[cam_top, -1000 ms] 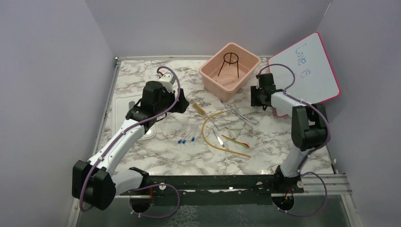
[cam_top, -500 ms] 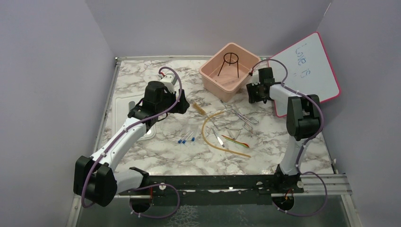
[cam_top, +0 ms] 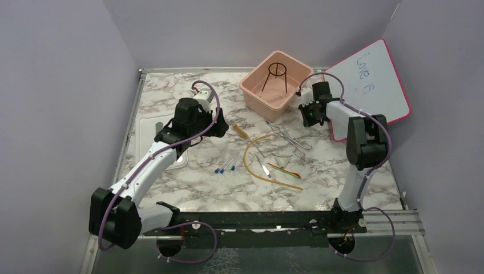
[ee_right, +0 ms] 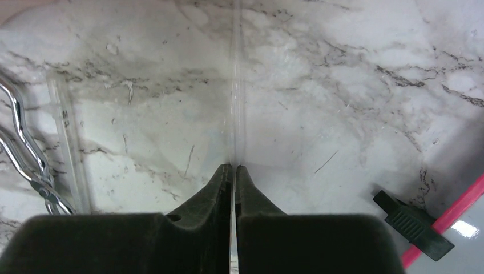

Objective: Organize the chemistry lab equipment

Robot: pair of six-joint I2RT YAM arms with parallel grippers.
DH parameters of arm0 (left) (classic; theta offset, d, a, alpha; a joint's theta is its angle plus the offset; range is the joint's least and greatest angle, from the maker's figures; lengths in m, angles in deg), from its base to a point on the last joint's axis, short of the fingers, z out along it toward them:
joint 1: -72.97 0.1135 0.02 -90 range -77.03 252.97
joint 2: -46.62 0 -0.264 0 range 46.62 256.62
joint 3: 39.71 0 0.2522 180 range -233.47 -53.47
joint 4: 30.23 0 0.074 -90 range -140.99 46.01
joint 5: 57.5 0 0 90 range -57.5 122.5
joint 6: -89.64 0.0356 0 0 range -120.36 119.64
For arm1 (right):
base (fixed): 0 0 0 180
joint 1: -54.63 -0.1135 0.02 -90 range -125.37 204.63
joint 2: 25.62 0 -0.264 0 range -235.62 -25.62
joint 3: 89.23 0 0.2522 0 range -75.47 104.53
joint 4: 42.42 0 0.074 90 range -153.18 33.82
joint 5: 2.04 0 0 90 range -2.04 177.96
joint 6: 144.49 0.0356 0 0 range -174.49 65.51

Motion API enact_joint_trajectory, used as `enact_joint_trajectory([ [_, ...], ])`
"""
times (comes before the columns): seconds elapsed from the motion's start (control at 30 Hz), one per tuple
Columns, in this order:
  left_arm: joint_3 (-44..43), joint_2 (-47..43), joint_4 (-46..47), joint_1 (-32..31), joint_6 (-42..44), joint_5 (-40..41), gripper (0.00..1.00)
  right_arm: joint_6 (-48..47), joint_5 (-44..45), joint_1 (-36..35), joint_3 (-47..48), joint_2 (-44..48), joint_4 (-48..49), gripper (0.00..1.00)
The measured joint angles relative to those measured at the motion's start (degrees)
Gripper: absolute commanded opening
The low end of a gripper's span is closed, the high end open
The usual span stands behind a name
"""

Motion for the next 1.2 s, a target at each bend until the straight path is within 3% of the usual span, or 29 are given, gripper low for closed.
enact_joint_trajectory([
  [0.27, 0.0, 0.0, 0.0, 0.0, 0.0, 0.0, 0.78, -1.64, 2.78, -0.07, -2.01, 4.31, -7.76, 0.02],
  [0.47, 0.0, -0.02, 0.02, 0.0, -0.02, 0.02, 0.78, 0.22, 3.63, -0.07, -1.97, 14.67, -11.15, 0.01],
  [0.73, 0.02, -0.76, 0.02, 0.0, -0.02, 0.0, 0.78, 6.25, 0.28, -0.07, 6.82, 25.11, -11.34, 0.01],
  [0.9, 0.02, -1.97, 0.02, 0.0, -0.02, 0.0, 0.78, 14.36, -3.69, -0.09, 6.51, 29.31, -8.7, 0.01],
  [1.2, 0.09, -3.93, 0.0, 0.0, -0.09, 0.02, 0.78, 37.75, -4.5, -1.4, 0.37, 32.7, 1.75, 0.01],
])
